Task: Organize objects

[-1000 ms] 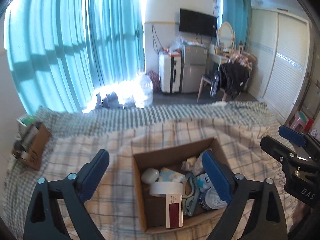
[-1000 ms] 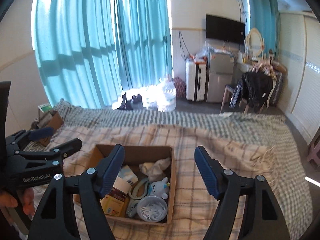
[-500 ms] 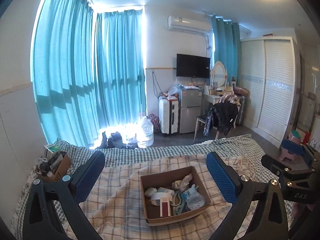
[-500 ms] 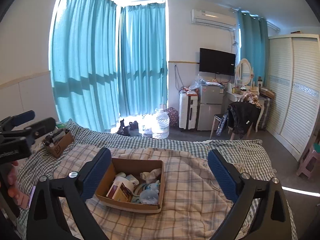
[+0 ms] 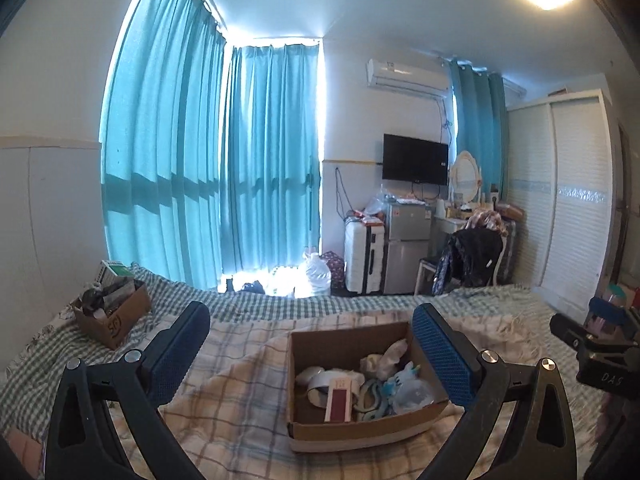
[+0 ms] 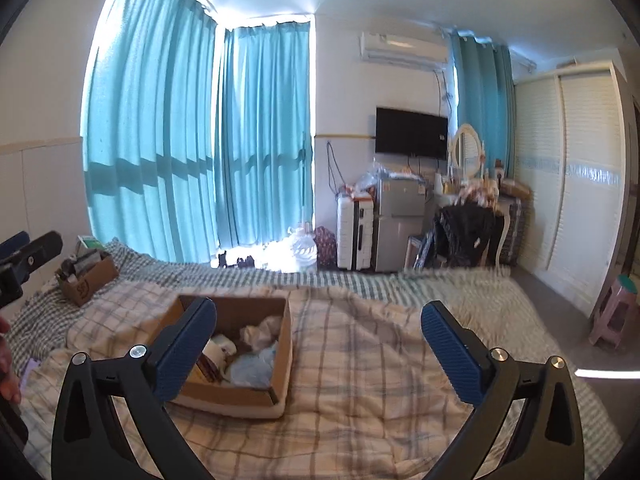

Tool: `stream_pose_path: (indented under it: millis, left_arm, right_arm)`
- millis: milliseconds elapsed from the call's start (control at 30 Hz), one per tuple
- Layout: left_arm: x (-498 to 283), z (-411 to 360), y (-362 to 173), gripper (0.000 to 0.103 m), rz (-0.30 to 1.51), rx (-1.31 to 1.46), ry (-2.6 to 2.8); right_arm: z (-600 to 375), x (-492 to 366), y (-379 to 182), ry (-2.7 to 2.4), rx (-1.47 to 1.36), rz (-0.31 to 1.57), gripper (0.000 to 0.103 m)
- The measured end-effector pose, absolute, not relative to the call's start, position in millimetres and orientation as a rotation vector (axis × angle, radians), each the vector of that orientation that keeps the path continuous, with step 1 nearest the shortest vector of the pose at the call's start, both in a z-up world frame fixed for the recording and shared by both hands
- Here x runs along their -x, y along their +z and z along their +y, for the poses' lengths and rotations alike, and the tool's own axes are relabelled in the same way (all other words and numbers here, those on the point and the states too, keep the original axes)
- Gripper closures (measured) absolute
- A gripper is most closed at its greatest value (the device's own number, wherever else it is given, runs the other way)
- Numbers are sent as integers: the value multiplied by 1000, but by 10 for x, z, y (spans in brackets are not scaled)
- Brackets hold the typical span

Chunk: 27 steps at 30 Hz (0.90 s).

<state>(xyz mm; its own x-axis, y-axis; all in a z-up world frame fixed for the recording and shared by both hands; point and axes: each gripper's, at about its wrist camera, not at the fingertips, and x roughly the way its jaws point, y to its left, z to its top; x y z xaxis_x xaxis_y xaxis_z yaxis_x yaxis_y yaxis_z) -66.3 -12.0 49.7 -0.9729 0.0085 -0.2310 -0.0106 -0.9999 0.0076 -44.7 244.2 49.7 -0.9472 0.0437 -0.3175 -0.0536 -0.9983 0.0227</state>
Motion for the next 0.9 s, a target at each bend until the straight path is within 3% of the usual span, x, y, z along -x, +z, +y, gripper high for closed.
stream_pose_path:
  millis: [200, 900]
  left_arm:
    - [671, 12, -81, 0, -18, 494, 3084]
    - [605, 96, -199, 0, -31, 583, 3062]
  right_arm:
    - [2397, 705, -134, 3025, 683, -7, 0]
    - [2326, 625, -61, 3073, 622, 4, 0]
